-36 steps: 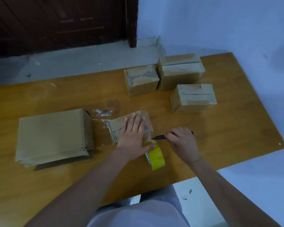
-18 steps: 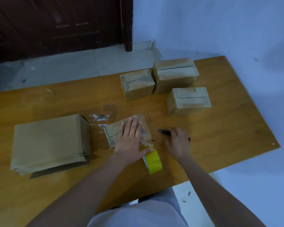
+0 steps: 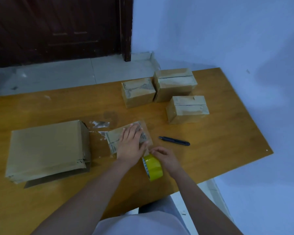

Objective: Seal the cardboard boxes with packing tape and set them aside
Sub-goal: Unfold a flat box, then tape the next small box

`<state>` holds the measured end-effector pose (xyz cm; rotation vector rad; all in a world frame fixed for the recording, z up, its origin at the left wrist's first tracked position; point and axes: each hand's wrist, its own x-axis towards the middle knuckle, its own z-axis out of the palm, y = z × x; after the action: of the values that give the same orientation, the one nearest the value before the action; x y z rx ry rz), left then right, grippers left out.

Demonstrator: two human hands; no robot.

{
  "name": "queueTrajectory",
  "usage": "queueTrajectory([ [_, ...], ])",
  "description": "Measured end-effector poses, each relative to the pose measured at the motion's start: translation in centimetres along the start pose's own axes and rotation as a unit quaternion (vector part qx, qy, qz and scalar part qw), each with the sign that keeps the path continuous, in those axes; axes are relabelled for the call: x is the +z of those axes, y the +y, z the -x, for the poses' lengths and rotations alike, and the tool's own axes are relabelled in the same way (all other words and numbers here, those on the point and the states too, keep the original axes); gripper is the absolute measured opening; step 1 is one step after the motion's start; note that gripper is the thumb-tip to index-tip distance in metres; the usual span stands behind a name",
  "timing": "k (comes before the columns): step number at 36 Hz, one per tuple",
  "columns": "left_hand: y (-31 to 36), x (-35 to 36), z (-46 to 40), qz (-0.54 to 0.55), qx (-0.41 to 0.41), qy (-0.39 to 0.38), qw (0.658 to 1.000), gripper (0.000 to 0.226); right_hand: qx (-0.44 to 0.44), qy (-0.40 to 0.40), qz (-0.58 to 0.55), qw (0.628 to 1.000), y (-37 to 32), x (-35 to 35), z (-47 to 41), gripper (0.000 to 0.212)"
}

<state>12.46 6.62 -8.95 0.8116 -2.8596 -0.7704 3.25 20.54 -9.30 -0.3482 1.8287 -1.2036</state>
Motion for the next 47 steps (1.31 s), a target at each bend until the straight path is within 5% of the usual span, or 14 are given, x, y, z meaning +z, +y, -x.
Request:
queueTrajectory([
  [6, -0.5, 1.1, -0.5, -0.100, 0.022, 0.067, 0.992, 0.049, 0.002, 0.006, 0.030, 1.000, 0.4, -0.6, 0.8, 0.011],
  [12, -1.2, 1.7, -0.6, -0.184, 0.058, 0.058, 0.979, 0.061, -0.008, 0.015, 0.046, 0.999, 0.6, -2.1, 1.0, 0.012],
  [16, -2.7, 1.4, -0.5, -0.148, 0.101, 0.054, 0.982, 0.059, -0.022, 0.006, 0.043, 0.999, 0.2, -2.9, 0.6, 0.012],
  [19, -2.9, 0.0, -0.2, -0.028, 0.060, 0.001, 0.998, 0.075, -0.041, -0.015, 0.061, 0.997, -0.2, -3.7, 0.1, 0.015],
  [22, -1.0, -1.2, -0.7, 0.066, -0.026, 0.025, 0.997, 0.077, -0.048, -0.031, 0.095, 0.994, -0.3, -4.5, -0.8, 0.015],
  [25, 1.1, -1.2, -1.8, 0.004, -0.054, 0.025, 0.998, 0.055, -0.048, -0.056, 0.112, 0.991, -0.4, -5.0, -1.6, 0.015],
  [29, 2.7, -0.6, -3.3, -0.054, -0.123, 0.019, 0.991, 0.060, -0.063, -0.079, 0.104, 0.989, -0.6, -5.2, -2.1, 0.018],
  [32, 2.9, -0.8, -4.6, -0.093, -0.153, 0.006, 0.984, 0.042, -0.069, -0.086, 0.083, 0.990, -0.2, -5.2, -2.3, 0.016],
  [38, 2.5, -0.7, -6.0, -0.087, -0.166, 0.029, 0.982, 0.014, -0.071, -0.092, 0.013, 0.993, 1.0, -5.4, -2.5, 0.018],
  [47, 2.0, 0.7, -5.1, -0.125, -0.117, 0.032, 0.985, 0.032, -0.096, -0.115, -0.009, 0.989, 2.4, -5.6, -3.0, 0.011],
])
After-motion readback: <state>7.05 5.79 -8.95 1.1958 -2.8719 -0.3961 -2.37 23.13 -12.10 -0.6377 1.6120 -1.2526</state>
